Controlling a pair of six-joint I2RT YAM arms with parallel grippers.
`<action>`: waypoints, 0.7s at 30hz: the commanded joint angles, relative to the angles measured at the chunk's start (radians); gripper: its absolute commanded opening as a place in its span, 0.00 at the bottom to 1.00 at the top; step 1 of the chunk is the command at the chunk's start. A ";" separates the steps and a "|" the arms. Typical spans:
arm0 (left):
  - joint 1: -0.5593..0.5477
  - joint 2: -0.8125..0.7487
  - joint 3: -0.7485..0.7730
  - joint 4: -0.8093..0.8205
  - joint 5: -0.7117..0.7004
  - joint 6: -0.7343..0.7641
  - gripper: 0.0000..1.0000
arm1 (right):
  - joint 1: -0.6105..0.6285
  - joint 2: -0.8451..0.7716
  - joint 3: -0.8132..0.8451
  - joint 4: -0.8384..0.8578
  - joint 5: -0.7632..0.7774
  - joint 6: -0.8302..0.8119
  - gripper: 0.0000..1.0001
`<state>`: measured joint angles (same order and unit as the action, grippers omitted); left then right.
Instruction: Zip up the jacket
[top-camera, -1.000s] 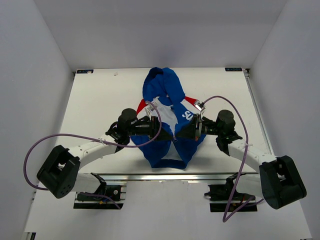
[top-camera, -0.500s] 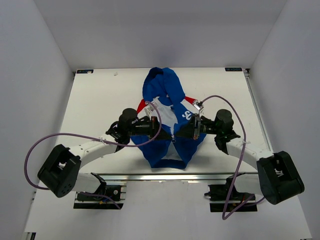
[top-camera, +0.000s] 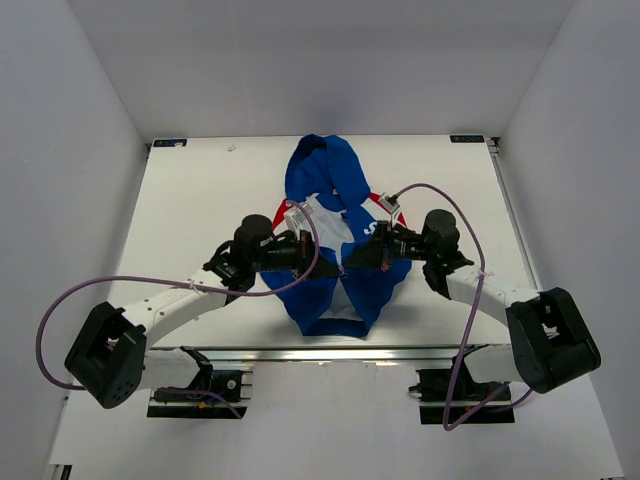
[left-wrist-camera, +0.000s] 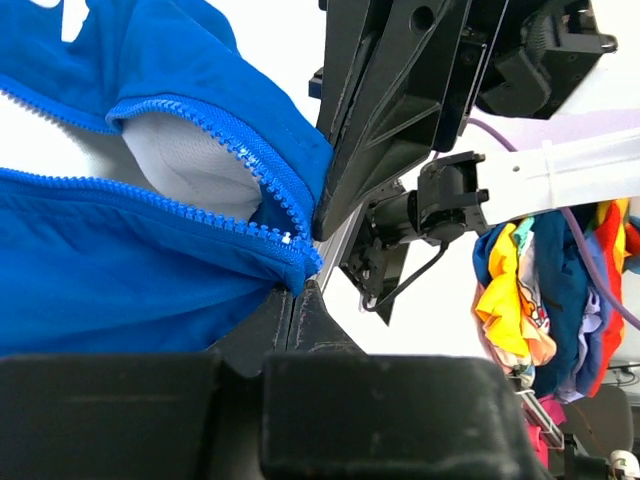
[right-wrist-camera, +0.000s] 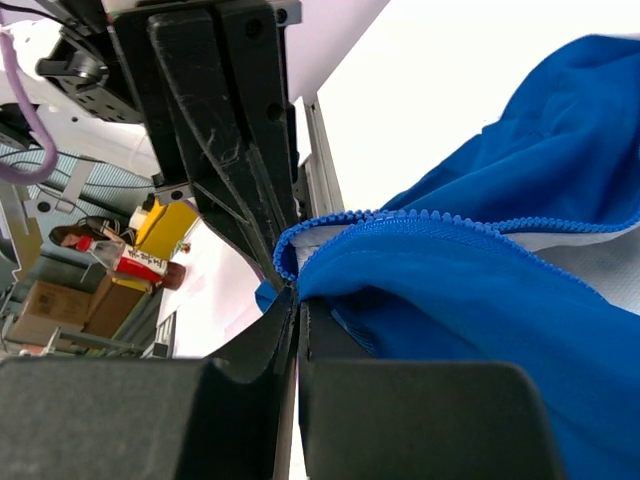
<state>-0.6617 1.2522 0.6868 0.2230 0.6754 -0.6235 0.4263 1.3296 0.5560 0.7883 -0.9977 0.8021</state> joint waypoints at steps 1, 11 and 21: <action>-0.027 -0.025 0.014 -0.128 0.018 0.028 0.00 | -0.004 -0.030 0.073 -0.007 0.074 -0.059 0.01; -0.019 0.096 0.083 -0.060 0.093 -0.100 0.00 | -0.004 -0.128 0.055 -0.443 0.168 -0.296 0.75; 0.019 0.168 0.120 -0.169 0.083 -0.217 0.00 | 0.084 -0.383 0.145 -0.982 0.739 -0.566 0.90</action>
<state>-0.6556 1.4281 0.7593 0.1204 0.7708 -0.8116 0.4656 1.0054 0.6250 0.0303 -0.5640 0.3676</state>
